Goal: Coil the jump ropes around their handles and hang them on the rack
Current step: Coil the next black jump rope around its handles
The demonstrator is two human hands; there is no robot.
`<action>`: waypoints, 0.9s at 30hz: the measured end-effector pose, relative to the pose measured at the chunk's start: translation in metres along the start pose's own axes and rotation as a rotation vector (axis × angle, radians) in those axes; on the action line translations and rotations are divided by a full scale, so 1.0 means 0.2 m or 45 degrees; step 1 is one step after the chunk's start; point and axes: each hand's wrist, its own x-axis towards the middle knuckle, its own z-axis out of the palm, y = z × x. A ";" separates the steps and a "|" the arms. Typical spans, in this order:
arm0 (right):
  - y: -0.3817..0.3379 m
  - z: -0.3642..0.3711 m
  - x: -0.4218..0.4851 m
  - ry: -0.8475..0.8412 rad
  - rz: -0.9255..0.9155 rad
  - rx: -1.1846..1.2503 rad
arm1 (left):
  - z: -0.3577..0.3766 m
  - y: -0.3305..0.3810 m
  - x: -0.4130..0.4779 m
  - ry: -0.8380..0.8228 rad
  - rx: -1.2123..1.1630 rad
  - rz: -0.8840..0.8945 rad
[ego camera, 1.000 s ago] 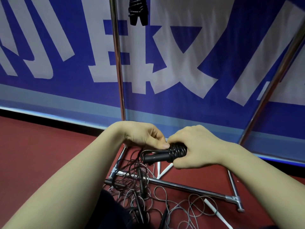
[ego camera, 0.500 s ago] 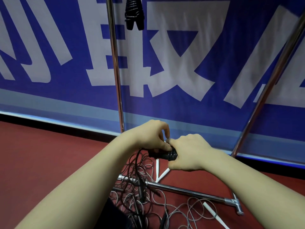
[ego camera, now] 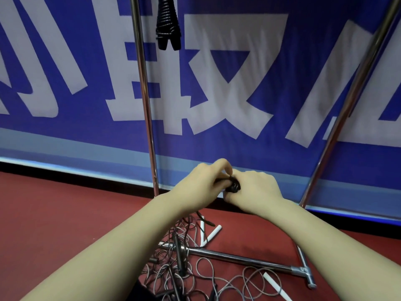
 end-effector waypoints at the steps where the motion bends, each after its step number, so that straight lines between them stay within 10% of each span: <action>1: 0.01 0.00 0.01 0.069 0.013 -0.013 | 0.00 0.02 0.00 0.097 -0.147 -0.052; 5: 0.04 -0.03 0.05 0.303 0.075 -0.135 | -0.02 0.11 0.04 0.455 -0.652 -0.344; 10: -0.03 -0.05 0.06 0.357 -0.009 -0.260 | -0.05 0.13 0.07 0.255 -0.690 -0.726; 27: -0.12 -0.15 0.08 0.404 0.284 0.213 | -0.14 0.05 0.06 0.200 -0.688 -0.686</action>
